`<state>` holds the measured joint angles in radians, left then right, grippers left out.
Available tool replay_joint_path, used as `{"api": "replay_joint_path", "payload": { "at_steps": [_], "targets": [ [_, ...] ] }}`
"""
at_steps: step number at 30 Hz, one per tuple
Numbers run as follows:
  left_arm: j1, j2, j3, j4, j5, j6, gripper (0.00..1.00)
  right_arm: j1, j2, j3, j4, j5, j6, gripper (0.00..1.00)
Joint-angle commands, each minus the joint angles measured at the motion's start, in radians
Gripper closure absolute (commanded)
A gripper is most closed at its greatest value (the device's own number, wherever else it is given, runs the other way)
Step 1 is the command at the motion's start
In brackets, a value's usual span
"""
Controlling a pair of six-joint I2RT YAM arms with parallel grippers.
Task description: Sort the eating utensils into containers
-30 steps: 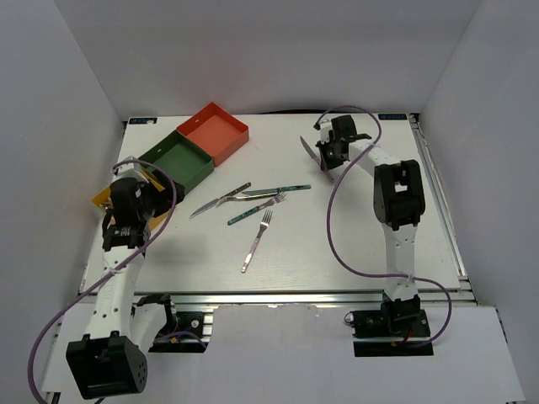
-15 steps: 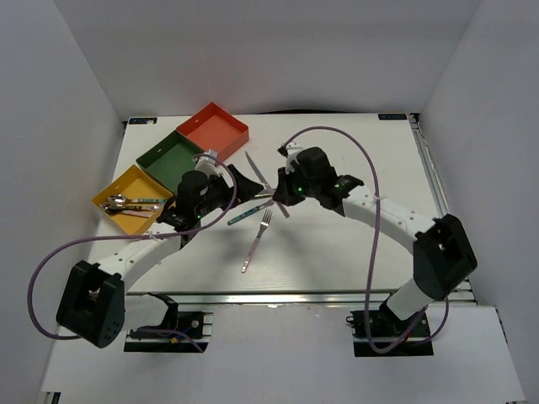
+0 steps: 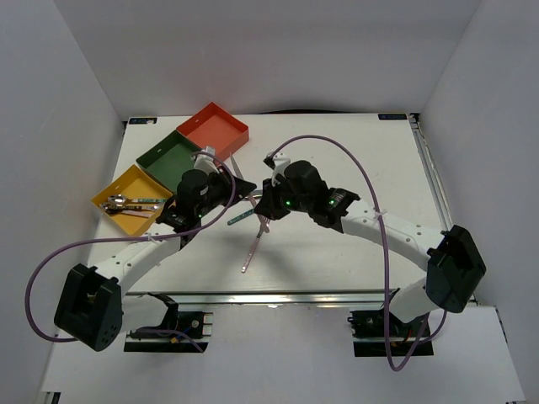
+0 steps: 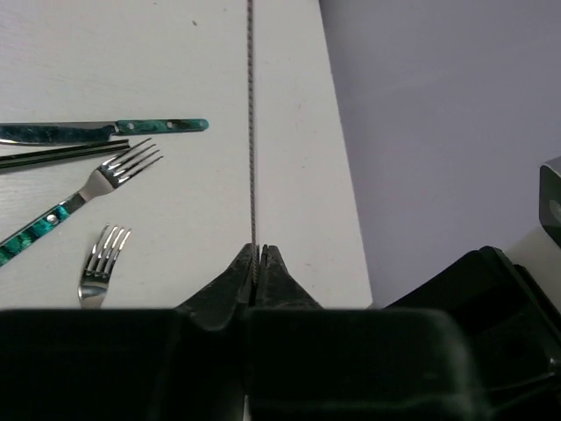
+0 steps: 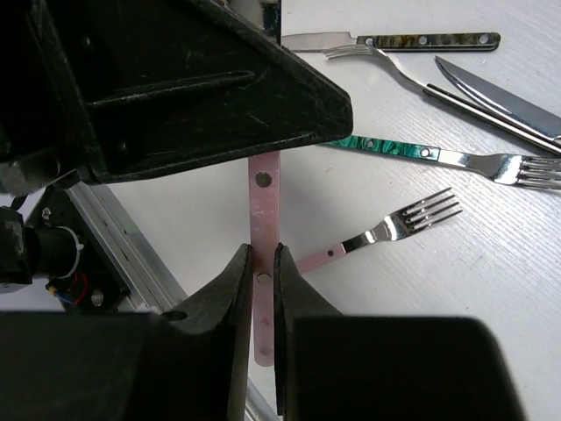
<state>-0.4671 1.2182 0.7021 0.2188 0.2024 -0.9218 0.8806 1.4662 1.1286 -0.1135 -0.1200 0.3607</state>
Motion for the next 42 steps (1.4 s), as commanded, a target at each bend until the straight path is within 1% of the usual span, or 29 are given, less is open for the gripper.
{"api": "replay_joint_path", "payload": {
  "at_steps": [1,2,3,4,5,6,7,9,10,11,12,13,14,15,16,19,20,24,26,28,29,32,33,35,36,38,39,42],
  "targets": [
    [-0.002,-0.016,0.045,-0.032,-0.021,0.034,1.00,0.009,-0.001,0.062,0.040,0.008,0.027,1.00],
    [-0.002,-0.014,0.049,-0.048,-0.023,0.034,1.00,0.009,-0.001,0.062,0.040,0.013,0.029,0.91],
    [-0.002,-0.019,0.053,-0.067,-0.041,0.031,1.00,0.009,-0.007,0.057,0.040,0.025,0.030,0.72],
    [0.008,-0.023,0.069,-0.097,-0.107,0.034,1.00,0.008,-0.016,0.050,0.040,0.043,0.037,0.42],
    [0.024,-0.029,0.085,-0.177,-0.141,0.038,1.00,0.006,-0.029,0.042,0.031,0.071,0.037,0.11],
    [0.048,-0.032,0.102,-0.215,-0.167,0.041,1.00,-0.003,-0.059,0.034,0.015,0.121,0.041,0.11],
    [0.135,-0.031,0.117,-0.263,-0.170,0.032,1.00,-0.012,-0.079,0.008,0.003,0.163,0.046,0.11],
    [0.252,-0.016,0.146,-0.299,-0.130,-0.001,1.00,-0.037,-0.121,-0.025,-0.031,0.197,0.061,0.11],
    [0.359,-0.003,0.160,-0.311,-0.123,-0.003,1.00,-0.060,-0.163,-0.065,-0.038,0.219,0.066,0.11],
    [0.402,0.015,0.216,-0.343,-0.136,0.009,1.00,-0.069,-0.184,-0.085,-0.046,0.227,0.069,0.11],
    [0.438,0.077,0.258,-0.358,-0.146,0.053,1.00,-0.083,-0.219,-0.104,-0.046,0.229,0.067,0.11],
    [0.496,0.119,0.305,-0.375,-0.156,0.081,1.00,-0.089,-0.233,-0.119,-0.048,0.224,0.064,0.11],
    [0.522,0.163,0.406,-0.444,-0.214,0.092,1.00,-0.094,-0.245,-0.147,-0.049,0.221,0.058,0.11],
    [0.545,0.206,0.440,-0.456,-0.227,0.074,1.00,-0.095,-0.256,-0.157,-0.058,0.218,0.054,0.11],
    [0.595,0.280,0.460,-0.438,-0.207,0.051,1.00,-0.098,-0.276,-0.170,-0.058,0.217,0.052,0.11],
    [0.656,0.378,0.508,-0.369,-0.152,-0.078,1.00,-0.103,-0.306,-0.222,-0.058,0.215,0.047,0.11],
    [0.659,0.429,0.536,-0.348,-0.185,-0.122,1.00,-0.104,-0.317,-0.246,-0.049,0.204,0.047,0.11],
    [0.659,0.513,0.577,-0.299,-0.277,-0.214,1.00,-0.104,-0.326,-0.289,-0.043,0.186,0.034,0.11],
    [0.659,0.553,0.586,-0.273,-0.302,-0.238,1.00,-0.106,-0.330,-0.302,-0.045,0.189,0.021,0.11],
    [0.657,0.575,0.574,-0.231,-0.305,-0.275,1.00,-0.104,-0.334,-0.317,-0.037,0.186,0.006,0.11],
    [0.657,0.586,0.568,-0.185,-0.301,-0.288,1.00,-0.104,-0.336,-0.320,-0.034,0.184,0.001,0.11],
    [0.650,0.624,0.563,-0.158,-0.299,-0.321,1.00,-0.108,-0.330,-0.328,-0.031,0.184,-0.014,0.11],
    [0.645,0.630,0.557,-0.145,-0.301,-0.322,0.92,-0.109,-0.323,-0.328,-0.028,0.183,-0.017,0.11],
    [0.637,0.635,0.550,-0.133,-0.307,-0.322,0.79,-0.112,-0.317,-0.328,-0.025,0.181,-0.020,0.11],
    [0.633,0.635,0.548,-0.133,-0.307,-0.322,0.66,-0.114,-0.316,-0.328,-0.025,0.178,-0.022,0.11],
    [0.628,0.635,0.537,-0.113,-0.302,-0.324,0.55,-0.114,-0.314,-0.331,-0.022,0.177,-0.022,0.11],
    [0.627,0.638,0.536,-0.113,-0.296,-0.324,0.47,-0.115,-0.313,-0.331,-0.018,0.171,-0.020,0.10],
    [0.617,0.630,0.530,-0.098,-0.271,-0.324,0.47,-0.117,-0.311,-0.334,-0.014,0.168,-0.019,0.11]
  ]
}}
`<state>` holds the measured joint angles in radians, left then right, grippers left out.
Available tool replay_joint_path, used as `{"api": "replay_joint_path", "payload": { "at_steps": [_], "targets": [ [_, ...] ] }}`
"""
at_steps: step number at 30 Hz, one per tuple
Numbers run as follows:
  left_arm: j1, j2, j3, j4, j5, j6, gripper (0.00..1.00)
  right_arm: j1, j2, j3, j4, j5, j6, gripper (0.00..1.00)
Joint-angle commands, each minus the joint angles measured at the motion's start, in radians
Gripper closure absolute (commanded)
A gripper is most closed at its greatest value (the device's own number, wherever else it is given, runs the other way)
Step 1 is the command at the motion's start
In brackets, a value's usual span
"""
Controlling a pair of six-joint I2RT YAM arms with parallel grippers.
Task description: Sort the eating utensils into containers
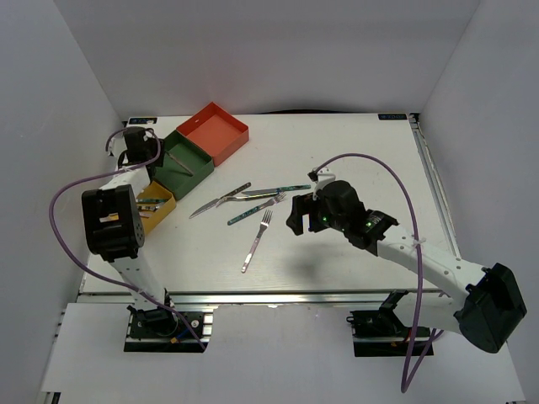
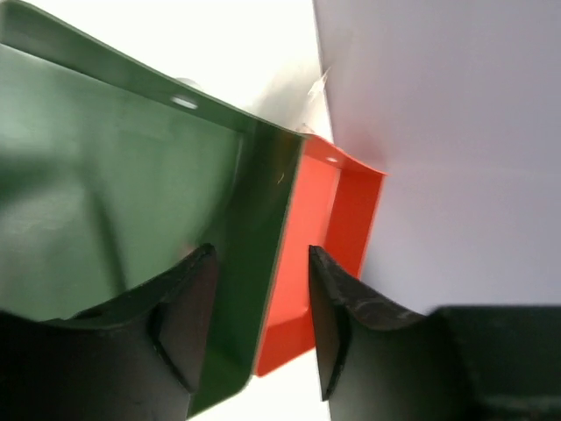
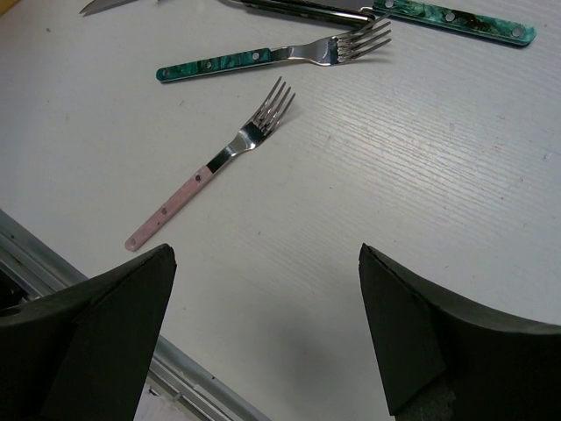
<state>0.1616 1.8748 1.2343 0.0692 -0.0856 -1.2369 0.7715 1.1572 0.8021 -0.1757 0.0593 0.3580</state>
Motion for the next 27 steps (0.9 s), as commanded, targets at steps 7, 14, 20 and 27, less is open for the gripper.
{"api": "replay_joint_path", "payload": {
  "at_steps": [7,14,20,27],
  "targets": [
    [-0.054,-0.132,-0.001,0.005,0.023,0.039,0.28,-0.008,0.039,0.012,0.051,-0.001,-0.004,0.11],
    [-0.099,-0.330,0.028,-0.152,-0.038,0.248,0.02,-0.003,0.225,0.138,-0.063,0.161,0.087,0.11],
    [-0.111,-0.272,0.244,-0.350,-0.089,0.491,0.02,0.002,0.249,0.118,0.008,0.136,0.134,0.11],
    [-0.116,0.032,0.560,-0.624,-0.183,0.557,0.12,0.002,0.242,0.060,0.068,0.074,0.127,0.14]
  ]
}}
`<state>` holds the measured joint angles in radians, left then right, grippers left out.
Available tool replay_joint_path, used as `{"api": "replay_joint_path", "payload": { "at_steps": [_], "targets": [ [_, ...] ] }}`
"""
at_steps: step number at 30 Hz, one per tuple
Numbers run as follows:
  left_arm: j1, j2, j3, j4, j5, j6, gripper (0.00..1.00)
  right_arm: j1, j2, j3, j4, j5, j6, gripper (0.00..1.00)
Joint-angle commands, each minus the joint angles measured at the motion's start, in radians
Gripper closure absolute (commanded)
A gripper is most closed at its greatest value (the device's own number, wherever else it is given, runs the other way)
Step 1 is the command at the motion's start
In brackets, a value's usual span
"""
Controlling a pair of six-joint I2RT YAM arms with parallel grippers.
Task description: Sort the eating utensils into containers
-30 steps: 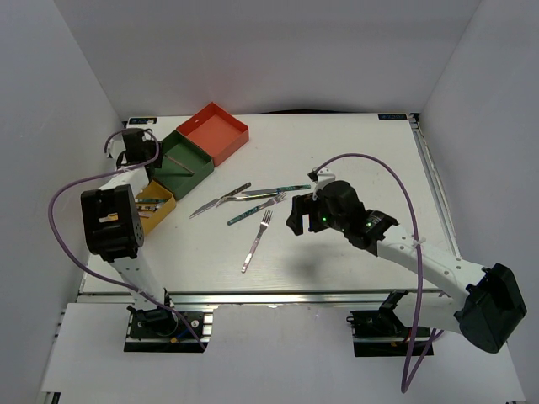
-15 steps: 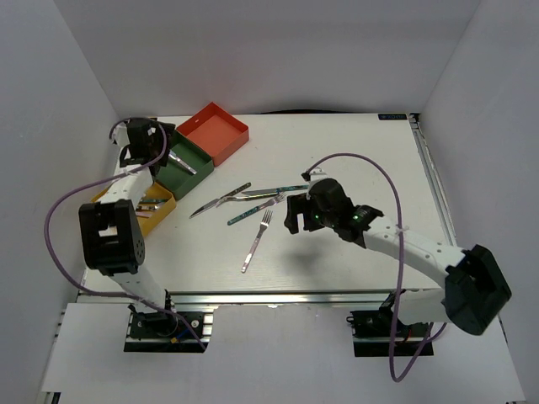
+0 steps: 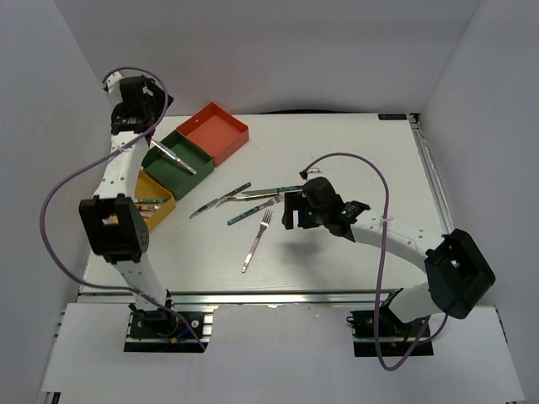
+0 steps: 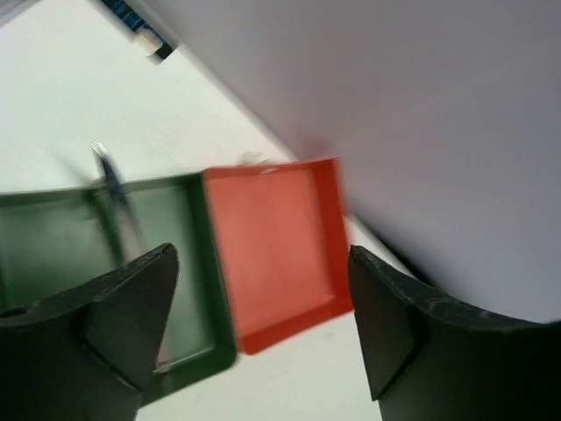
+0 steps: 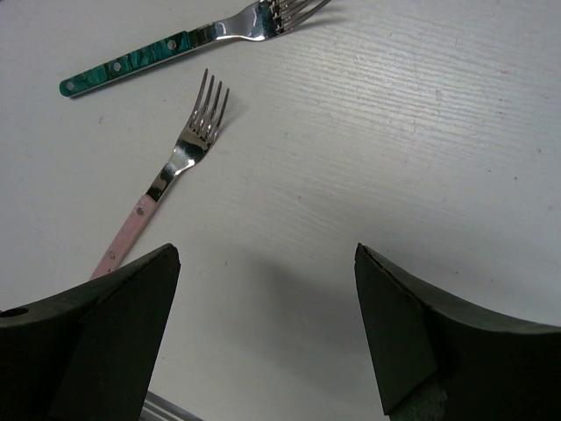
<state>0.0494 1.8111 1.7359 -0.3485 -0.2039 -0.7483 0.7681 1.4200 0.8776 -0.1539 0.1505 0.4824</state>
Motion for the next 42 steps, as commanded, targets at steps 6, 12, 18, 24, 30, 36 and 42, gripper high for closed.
{"api": "replay_joint_path", "payload": {
  "at_steps": [6,12,18,24,30,36,42],
  "targets": [
    [-0.029,0.280,0.197,-0.303,-0.179,0.075,0.16,0.005,-0.032,-0.043,0.039,-0.014,-0.037,0.15],
    [-0.034,0.387,0.257,-0.330,-0.226,0.079,0.21,0.005,-0.049,-0.092,0.071,-0.035,-0.059,0.15],
    [-0.034,0.439,0.248,-0.313,-0.259,0.073,0.27,0.005,-0.015,-0.111,0.115,-0.071,-0.071,0.15],
    [-0.036,0.485,0.260,-0.285,-0.262,0.076,0.37,0.005,-0.001,-0.118,0.131,-0.083,-0.090,0.15],
    [-0.036,0.505,0.266,-0.276,-0.258,0.067,0.59,0.005,-0.010,-0.120,0.129,-0.081,-0.102,0.15],
    [-0.034,0.484,0.258,-0.268,-0.258,0.055,0.75,0.005,-0.038,-0.124,0.120,-0.081,-0.105,0.15],
    [-0.034,0.352,0.108,-0.190,-0.226,-0.017,0.81,0.005,-0.062,-0.123,0.112,-0.081,-0.114,0.15]
  ]
}}
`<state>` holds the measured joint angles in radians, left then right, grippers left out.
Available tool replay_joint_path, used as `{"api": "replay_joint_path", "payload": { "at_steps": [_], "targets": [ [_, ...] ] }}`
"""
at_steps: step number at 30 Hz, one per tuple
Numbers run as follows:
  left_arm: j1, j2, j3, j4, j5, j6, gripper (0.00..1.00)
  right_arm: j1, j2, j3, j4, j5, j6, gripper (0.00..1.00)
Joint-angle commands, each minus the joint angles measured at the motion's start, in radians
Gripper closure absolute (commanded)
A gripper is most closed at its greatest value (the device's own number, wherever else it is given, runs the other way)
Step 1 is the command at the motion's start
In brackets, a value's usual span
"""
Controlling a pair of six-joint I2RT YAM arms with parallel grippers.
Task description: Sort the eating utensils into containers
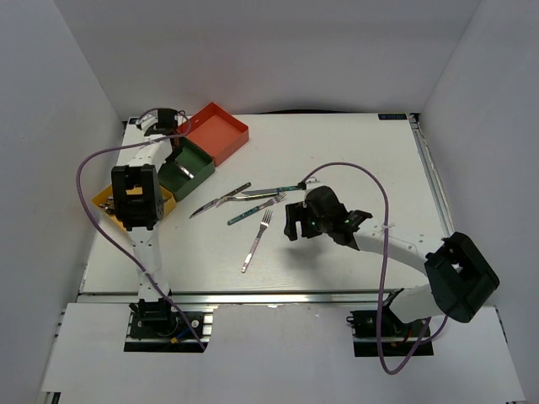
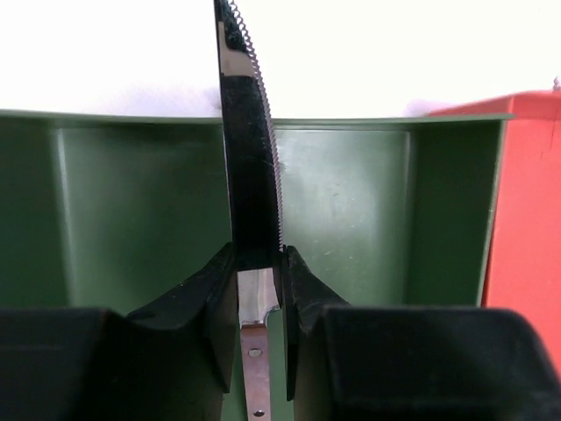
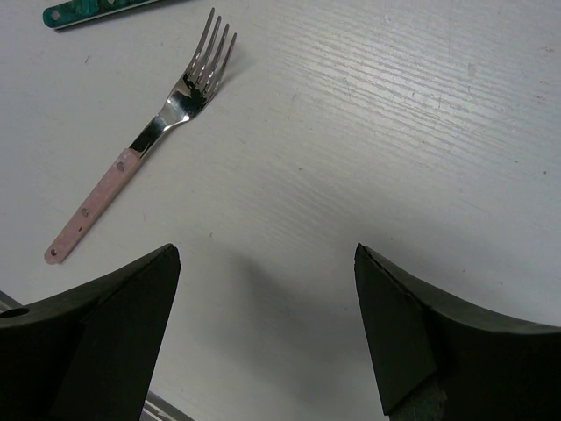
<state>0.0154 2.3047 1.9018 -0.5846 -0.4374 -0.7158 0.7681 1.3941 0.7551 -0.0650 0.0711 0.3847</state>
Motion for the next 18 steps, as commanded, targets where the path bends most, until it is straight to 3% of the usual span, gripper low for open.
{"api": "replay_joint_path", "payload": {
  "at_steps": [1,8,14,18],
  "targets": [
    [0.000,-0.193,-0.088,0.086,0.009,-0.066,0.81,0.005,-0.038,0.001,0.022,-0.002,-0.018,0.15],
    [-0.040,-0.382,-0.343,0.224,-0.006,-0.293,0.85,0.007,-0.044,-0.003,0.017,-0.020,-0.018,0.15],
    [-0.057,-0.392,-0.343,0.218,-0.032,-0.387,0.86,0.005,-0.064,-0.028,0.027,-0.025,-0.023,0.16],
    [-0.061,-0.422,-0.434,0.275,-0.040,-0.494,0.88,0.005,-0.070,-0.031,0.028,-0.030,-0.024,0.15]
  ]
}}
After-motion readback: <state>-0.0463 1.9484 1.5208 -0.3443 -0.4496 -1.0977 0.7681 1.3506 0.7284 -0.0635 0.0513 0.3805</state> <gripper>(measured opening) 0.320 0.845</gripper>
